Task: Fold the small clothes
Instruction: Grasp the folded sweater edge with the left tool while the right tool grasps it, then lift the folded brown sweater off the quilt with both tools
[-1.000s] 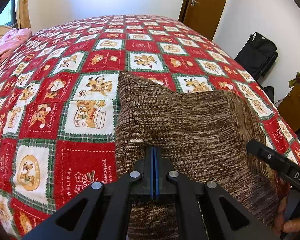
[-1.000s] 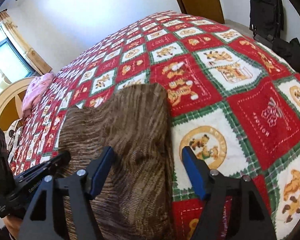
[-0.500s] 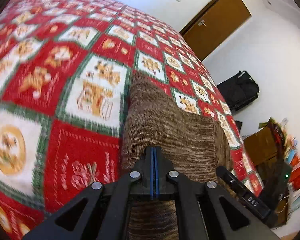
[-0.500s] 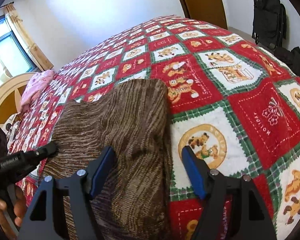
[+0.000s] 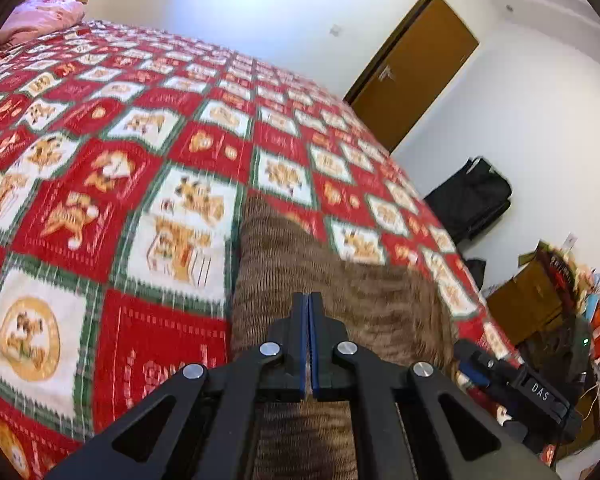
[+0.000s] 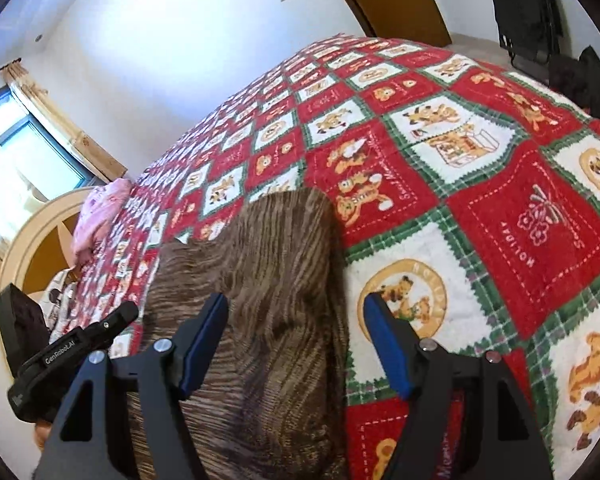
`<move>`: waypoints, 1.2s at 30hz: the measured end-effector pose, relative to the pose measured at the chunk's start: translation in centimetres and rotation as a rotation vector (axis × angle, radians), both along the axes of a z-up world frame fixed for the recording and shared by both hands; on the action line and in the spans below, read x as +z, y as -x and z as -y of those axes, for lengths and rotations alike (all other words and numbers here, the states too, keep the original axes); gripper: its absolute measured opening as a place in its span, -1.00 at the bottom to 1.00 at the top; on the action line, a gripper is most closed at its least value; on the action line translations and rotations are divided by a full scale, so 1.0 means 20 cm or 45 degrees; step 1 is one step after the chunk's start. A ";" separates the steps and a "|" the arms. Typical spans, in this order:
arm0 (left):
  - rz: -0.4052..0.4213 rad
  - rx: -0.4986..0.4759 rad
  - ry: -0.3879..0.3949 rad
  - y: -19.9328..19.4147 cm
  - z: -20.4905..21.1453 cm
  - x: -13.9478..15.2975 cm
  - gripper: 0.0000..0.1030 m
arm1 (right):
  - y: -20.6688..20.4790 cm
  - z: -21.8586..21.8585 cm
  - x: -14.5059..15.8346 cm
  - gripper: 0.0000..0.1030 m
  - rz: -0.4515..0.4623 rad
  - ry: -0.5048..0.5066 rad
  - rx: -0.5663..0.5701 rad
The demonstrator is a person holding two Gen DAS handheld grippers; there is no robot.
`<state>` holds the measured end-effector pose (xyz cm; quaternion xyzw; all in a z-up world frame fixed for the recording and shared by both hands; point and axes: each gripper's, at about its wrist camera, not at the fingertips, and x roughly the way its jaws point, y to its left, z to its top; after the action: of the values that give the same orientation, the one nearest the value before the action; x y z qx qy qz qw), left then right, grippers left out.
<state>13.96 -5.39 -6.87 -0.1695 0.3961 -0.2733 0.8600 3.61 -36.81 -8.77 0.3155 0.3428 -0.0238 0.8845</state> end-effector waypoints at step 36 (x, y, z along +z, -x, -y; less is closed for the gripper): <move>-0.054 -0.165 -0.127 0.05 0.28 -0.16 -1.00 | -0.17 -0.19 -0.11 -0.20 -0.076 0.185 0.199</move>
<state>13.04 -11.03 -10.00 -0.1061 0.4376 -0.3047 0.8393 6.95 -32.97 -10.92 0.2220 0.3897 0.0111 0.8937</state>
